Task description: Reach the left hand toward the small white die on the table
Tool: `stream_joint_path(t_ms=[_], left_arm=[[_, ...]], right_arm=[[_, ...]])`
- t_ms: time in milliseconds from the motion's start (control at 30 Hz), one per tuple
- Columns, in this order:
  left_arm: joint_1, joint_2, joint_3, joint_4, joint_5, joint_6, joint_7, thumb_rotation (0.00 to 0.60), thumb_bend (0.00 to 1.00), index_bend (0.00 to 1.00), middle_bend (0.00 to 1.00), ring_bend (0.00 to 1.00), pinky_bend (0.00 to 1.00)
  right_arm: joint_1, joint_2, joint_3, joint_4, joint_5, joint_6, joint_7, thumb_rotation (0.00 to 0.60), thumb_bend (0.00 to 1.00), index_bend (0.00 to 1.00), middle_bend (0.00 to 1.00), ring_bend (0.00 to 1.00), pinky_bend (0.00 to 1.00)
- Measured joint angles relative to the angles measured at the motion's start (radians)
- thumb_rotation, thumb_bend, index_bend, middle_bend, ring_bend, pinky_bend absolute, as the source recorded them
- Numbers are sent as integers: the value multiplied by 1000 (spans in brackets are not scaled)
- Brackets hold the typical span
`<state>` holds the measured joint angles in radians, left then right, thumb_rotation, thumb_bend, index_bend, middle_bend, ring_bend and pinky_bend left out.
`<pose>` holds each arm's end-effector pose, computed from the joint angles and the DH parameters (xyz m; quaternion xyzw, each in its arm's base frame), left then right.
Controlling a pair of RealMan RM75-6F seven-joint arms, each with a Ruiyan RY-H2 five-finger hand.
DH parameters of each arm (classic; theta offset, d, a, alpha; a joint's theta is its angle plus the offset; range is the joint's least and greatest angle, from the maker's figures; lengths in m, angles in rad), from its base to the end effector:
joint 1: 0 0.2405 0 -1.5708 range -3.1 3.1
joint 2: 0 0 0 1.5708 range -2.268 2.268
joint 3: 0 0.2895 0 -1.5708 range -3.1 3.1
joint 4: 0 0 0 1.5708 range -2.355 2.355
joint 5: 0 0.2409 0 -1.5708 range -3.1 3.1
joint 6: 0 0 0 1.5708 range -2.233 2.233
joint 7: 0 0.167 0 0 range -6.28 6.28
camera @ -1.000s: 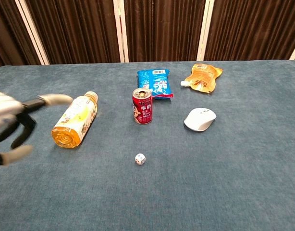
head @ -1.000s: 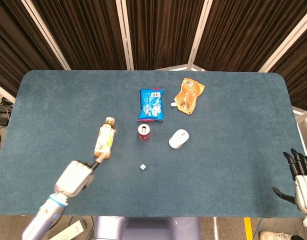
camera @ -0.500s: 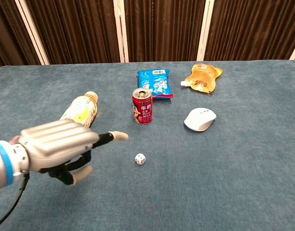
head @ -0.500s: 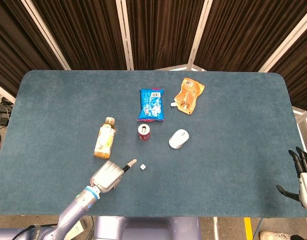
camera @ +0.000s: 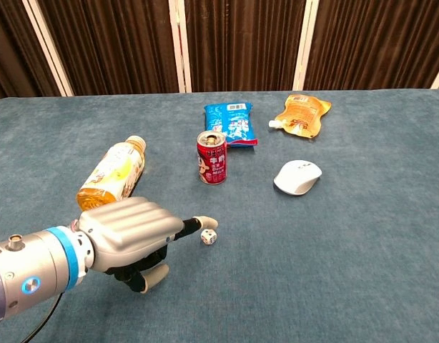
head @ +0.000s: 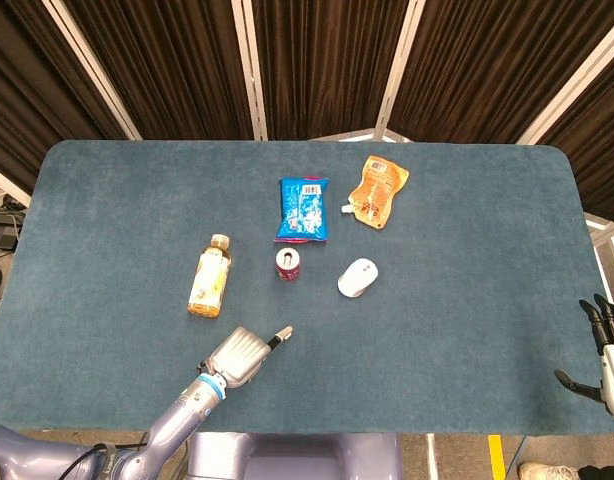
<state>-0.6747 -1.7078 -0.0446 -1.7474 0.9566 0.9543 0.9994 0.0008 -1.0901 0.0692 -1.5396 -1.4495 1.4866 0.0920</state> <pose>-0.1224 0.2601 -0.1390 -0.8644 -0.2920 -0.2399 0.3316 -0.3934 -0.1827 0.1726 0.5544 -0.4115 0.3622 0.6262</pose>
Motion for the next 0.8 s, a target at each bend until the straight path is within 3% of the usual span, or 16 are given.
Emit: stream_joint_path(t_ms=[533,800], left_arm=[[-44,4,63,-8,-78,45,20,600,614,0,865,872,906],[-29,35,125,-57,-24,79,5,600,614,0,866,871,907]], right_arm=[[-4,8,-4,-21,-16,18,-15,600,5,60,0,0,0],[-7,7,-9,-22,-30,30,-19,600,5,60,0,0,0]])
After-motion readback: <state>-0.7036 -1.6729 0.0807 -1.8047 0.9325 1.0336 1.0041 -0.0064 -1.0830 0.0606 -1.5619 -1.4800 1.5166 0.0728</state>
